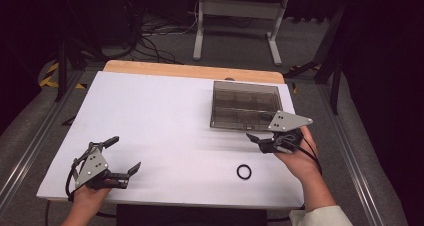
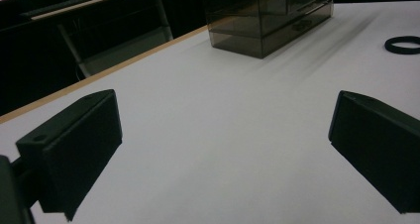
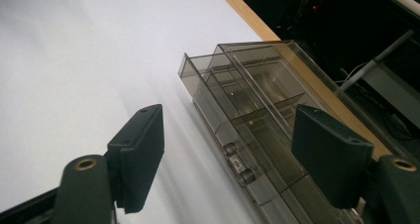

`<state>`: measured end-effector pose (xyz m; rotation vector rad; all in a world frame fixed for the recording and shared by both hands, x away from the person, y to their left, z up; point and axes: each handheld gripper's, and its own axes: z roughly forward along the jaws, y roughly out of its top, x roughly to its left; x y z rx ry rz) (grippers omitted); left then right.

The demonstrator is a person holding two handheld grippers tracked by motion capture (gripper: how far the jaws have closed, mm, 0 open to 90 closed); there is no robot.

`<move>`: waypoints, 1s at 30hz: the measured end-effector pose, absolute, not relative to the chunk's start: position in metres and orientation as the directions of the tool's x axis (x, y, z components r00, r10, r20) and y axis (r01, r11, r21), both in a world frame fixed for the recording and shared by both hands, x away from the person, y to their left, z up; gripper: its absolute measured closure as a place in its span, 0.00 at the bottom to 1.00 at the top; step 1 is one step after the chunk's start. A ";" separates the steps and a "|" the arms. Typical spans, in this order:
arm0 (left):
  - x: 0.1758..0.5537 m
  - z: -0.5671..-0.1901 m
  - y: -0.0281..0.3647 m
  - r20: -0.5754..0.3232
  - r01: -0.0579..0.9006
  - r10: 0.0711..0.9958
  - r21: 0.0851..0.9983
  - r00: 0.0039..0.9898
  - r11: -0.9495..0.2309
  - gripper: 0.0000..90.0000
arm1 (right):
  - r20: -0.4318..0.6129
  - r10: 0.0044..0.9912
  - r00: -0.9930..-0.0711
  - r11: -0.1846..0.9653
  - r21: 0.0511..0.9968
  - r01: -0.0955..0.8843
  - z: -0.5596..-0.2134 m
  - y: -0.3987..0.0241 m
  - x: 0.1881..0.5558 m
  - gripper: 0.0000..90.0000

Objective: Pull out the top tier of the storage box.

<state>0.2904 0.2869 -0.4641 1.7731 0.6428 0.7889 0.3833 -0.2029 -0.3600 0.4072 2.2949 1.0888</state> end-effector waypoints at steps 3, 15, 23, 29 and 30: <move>0.290 -0.464 0.288 0.213 0.052 0.739 0.947 0.640 -0.318 0.01 | -0.355 0.482 -0.801 0.639 0.768 0.044 -0.358 -0.203 0.388 0.30; 0.290 -0.464 0.287 0.207 0.052 0.742 0.949 0.638 -0.310 0.01 | -0.347 0.448 -0.824 0.681 0.730 0.062 -0.352 -0.211 0.406 0.33; 0.290 -0.464 0.287 0.207 0.053 0.742 0.949 0.638 -0.311 0.01 | -0.368 0.382 -0.848 0.739 0.672 0.041 -0.357 -0.208 0.416 0.34; 0.291 -0.464 0.287 0.209 0.053 0.738 0.948 0.641 -0.314 0.01 | -0.422 0.340 -0.840 0.799 0.601 0.022 -0.362 -0.200 0.423 0.35; 0.291 -0.464 0.287 0.208 0.054 0.738 0.948 0.642 -0.314 0.01 | -0.430 0.329 -0.841 0.810 0.586 0.018 -0.362 -0.199 0.425 0.35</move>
